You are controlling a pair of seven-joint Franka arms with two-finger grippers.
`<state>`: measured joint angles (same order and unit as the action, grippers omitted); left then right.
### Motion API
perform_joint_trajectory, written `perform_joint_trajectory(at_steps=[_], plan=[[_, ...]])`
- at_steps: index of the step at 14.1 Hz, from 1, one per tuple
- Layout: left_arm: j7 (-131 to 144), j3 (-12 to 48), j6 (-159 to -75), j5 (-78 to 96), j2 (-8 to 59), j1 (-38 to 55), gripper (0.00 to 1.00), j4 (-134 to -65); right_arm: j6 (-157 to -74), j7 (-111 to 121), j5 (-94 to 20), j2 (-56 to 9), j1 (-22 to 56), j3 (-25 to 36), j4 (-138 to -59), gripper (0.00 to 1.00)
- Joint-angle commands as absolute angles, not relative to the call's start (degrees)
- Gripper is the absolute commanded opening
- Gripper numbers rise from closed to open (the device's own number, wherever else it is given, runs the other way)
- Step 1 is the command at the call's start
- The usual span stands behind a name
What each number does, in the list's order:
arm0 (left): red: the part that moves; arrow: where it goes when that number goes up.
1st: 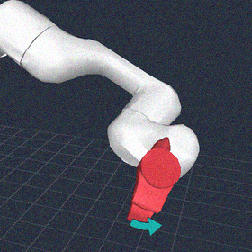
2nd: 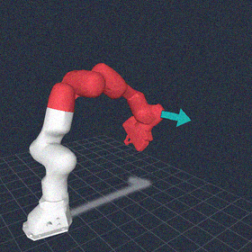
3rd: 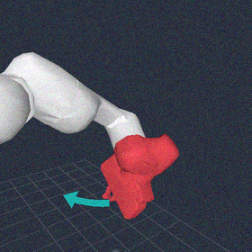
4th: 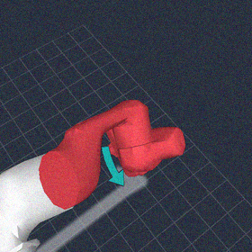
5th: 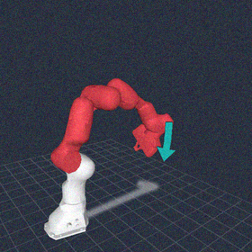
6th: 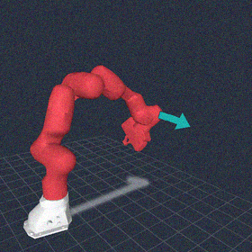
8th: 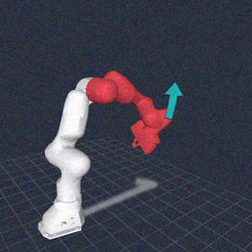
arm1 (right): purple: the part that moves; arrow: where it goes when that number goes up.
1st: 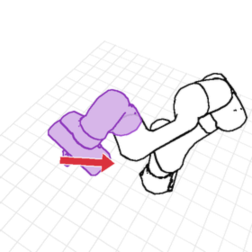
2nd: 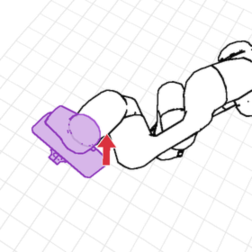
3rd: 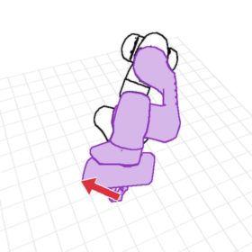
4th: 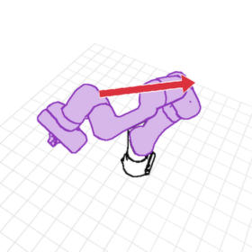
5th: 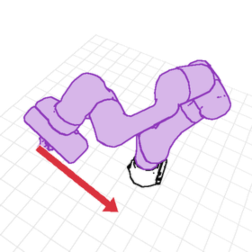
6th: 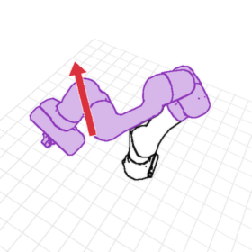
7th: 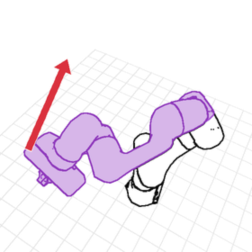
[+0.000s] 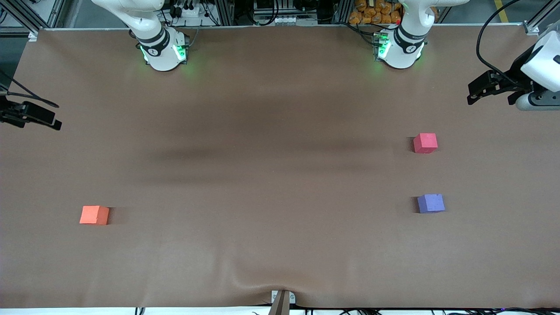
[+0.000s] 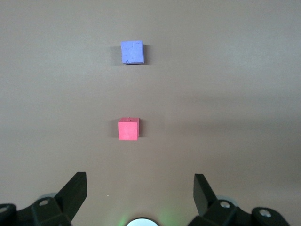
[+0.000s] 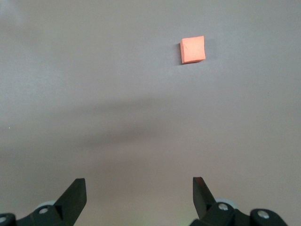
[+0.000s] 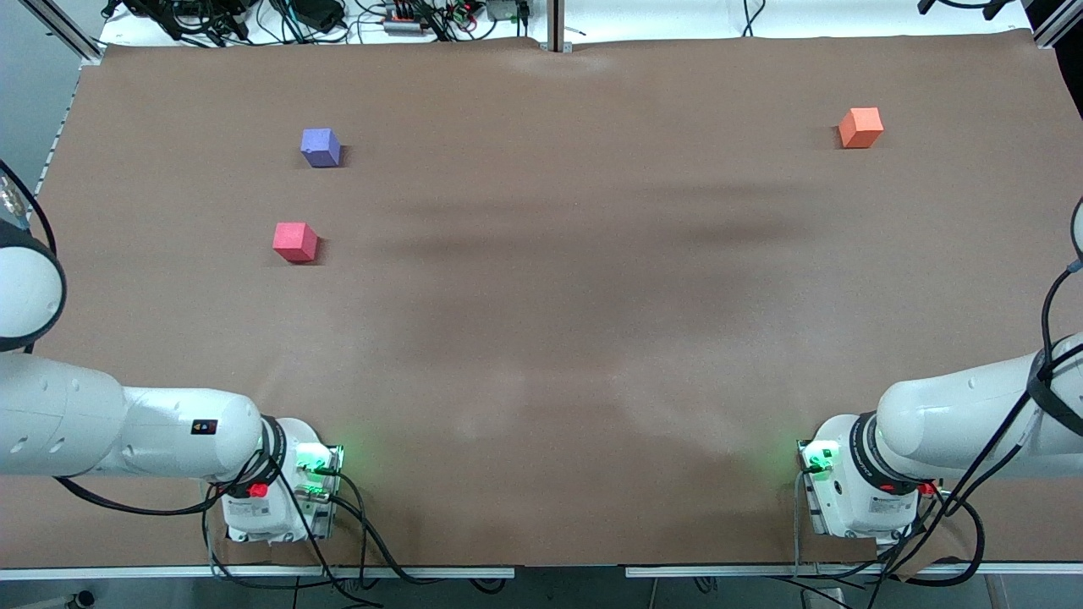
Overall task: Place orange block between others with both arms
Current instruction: 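Reach the right gripper down toward the orange cube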
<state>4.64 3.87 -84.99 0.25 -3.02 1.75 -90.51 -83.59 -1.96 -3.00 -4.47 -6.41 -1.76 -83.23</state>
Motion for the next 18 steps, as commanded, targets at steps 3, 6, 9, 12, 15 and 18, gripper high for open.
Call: perform_joint_trajectory(at_steps=[3, 6, 9, 12, 15, 18], plan=[[5.19, 3.43, -84.64, 1.14, -2.82, 2.20, 1.00, -89.56, -81.47, -3.25, -0.18, 0.18, -4.31, -0.09, -86.48, 1.00], [4.83, 3.34, -84.55, 0.79, -2.11, 2.20, 1.00, -88.95, -82.35, -3.25, -0.18, -0.43, -3.87, 0.44, -86.75, 1.00], [3.96, 3.43, -83.94, 1.40, -2.02, 0.62, 1.00, -88.85, -89.10, -2.55, -0.18, -6.39, -5.62, 0.35, -87.80, 1.00], [5.18, 3.78, -82.53, 1.41, -2.90, 0.62, 1.00, -89.12, -97.52, -1.94, 0.35, -14.65, -6.77, 0.35, -87.10, 1.00], [5.27, 3.69, -82.53, 1.32, -3.43, 0.53, 1.00, -89.47, -107.89, 0.87, 4.82, -22.47, -6.85, 0.35, -86.75, 1.00], [5.36, 3.52, -82.71, 1.23, -3.43, 0.53, 1.00, -89.12, -116.08, 1.14, 4.57, -30.65, -10.10, 0.35, -86.66, 1.00]])
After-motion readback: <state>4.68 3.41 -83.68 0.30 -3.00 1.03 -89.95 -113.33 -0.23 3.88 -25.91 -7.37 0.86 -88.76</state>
